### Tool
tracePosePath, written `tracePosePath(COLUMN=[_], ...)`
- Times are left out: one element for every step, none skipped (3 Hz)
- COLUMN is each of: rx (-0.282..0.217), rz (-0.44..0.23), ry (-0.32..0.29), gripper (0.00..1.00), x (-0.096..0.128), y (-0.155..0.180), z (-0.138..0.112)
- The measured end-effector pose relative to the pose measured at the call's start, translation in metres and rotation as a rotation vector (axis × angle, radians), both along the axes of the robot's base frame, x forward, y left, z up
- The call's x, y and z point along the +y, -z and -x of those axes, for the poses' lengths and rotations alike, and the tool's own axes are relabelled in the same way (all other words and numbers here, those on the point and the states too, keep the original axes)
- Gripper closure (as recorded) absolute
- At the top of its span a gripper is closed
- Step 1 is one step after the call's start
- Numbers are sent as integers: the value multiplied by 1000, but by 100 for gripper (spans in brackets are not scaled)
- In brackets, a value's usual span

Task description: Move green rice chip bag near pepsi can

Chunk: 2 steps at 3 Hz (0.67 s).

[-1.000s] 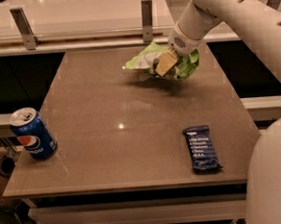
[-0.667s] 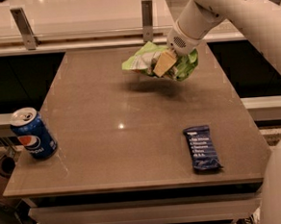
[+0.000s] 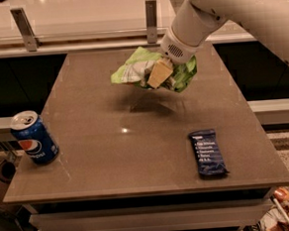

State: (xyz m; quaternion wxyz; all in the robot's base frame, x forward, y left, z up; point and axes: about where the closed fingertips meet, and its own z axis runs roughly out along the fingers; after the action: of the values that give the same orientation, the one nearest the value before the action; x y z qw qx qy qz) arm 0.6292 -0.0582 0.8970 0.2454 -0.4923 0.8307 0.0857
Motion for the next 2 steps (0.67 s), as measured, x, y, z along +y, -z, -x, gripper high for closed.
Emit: tracePosePath(rx=[-3,-6], rz=[25,38], ry=[-27,-59], gripper=[100,100], x=[17,29], y=[-5,-10], z=[34,68])
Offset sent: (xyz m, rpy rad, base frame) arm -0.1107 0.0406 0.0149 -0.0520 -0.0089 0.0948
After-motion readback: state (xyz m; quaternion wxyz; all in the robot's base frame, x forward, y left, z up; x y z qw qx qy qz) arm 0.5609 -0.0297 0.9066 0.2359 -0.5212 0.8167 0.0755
